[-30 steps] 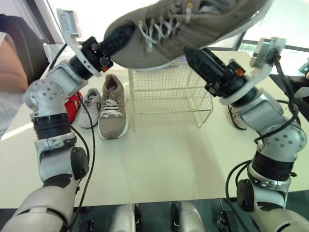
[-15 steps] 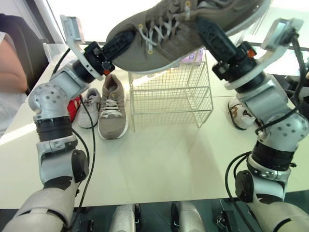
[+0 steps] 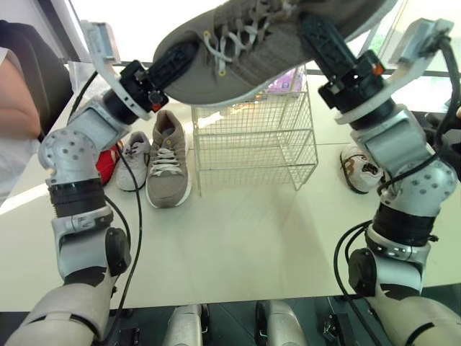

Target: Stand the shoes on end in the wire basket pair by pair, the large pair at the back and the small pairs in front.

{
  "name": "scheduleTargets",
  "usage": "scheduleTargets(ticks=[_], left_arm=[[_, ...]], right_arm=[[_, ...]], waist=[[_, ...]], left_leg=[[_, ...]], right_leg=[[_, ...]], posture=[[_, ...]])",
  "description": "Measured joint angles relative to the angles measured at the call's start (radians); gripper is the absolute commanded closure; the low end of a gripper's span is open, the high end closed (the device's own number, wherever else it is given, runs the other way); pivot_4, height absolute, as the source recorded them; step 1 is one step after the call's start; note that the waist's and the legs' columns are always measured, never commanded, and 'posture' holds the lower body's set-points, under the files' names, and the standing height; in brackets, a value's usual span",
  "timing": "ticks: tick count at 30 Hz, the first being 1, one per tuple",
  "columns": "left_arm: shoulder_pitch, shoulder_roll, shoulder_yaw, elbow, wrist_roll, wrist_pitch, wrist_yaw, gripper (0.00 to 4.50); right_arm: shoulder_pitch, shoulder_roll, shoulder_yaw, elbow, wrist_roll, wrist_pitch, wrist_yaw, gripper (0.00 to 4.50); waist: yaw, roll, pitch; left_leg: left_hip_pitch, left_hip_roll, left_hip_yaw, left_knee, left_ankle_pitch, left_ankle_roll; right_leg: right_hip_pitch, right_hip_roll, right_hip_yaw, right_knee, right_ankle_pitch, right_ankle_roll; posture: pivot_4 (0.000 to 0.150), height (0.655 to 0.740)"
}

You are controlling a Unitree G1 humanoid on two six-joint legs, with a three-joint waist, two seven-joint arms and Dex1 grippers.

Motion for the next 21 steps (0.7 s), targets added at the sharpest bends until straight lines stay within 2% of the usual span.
scheduleTargets(ticks=[6, 8, 12, 15, 18, 21], left_arm=[[0.042, 0.067, -0.028, -0.037, -0.018, 0.065, -0.012, 0.84], [0.068, 0.105, -0.047, -0.044, -0.014, 0.077, -0.032, 0.07], [0.091, 0.175, -0.055, -0.046, 0.026, 0.065, -0.075, 0.07], [0.131, 0.240, -0.072, -0.063, 0.066, 0.041, -0.116, 0.07], [0.165, 0.252, -0.074, -0.087, 0.074, 0.030, -0.127, 0.07], [0.181, 0.252, -0.077, -0.117, 0.076, 0.025, -0.126, 0.07]], right_arm=[[-0.113, -0.073, 0.026, 0.133, -0.037, 0.016, 0.075, 2.58], [-0.184, -0.145, 0.027, 0.208, -0.078, 0.015, 0.146, 2.58], [-0.347, -0.280, 0.077, 0.405, -0.250, -0.037, 0.371, 2.58], [-0.531, -0.382, 0.237, 0.688, -0.533, -0.222, 0.619, 2.58], [-0.670, -0.392, 0.331, 0.944, -0.758, -0.446, 0.788, 2.58], [-0.748, -0.349, 0.386, 1.128, -0.905, -0.627, 0.895, 2.58]], waist=[[0.002, 0.001, 0.001], [0.002, 0.001, 0.001], [-0.002, 0.002, 0.001], [-0.008, 0.003, 0.002], [-0.008, 0.003, 0.002], [-0.008, 0.003, 0.002]], left_leg=[[-0.001, 0.000, 0.000, 0.000, 0.000, 0.000], [-0.002, 0.000, 0.000, 0.000, 0.000, 0.000], [-0.003, 0.000, 0.002, -0.002, 0.000, 0.000], [-0.002, 0.000, 0.003, -0.004, 0.000, -0.001], [-0.003, 0.000, 0.004, -0.009, 0.001, -0.003], [-0.003, 0.000, 0.005, -0.013, 0.003, -0.005]], right_leg=[[-0.001, 0.000, 0.000, -0.002, 0.000, 0.000], [-0.001, 0.000, 0.000, -0.003, 0.000, 0.000], [-0.002, 0.000, 0.000, -0.006, 0.000, 0.000], [-0.004, 0.000, 0.001, -0.007, -0.002, -0.004], [-0.006, 0.000, 0.001, -0.008, 0.000, -0.001], [-0.008, 0.000, 0.002, -0.008, 0.000, 0.000]], posture=[[0.150, 0.7400], [0.150, 0.7400], [0.150, 0.7400], [0.150, 0.7400], [0.150, 0.7400], [0.150, 0.7400]])
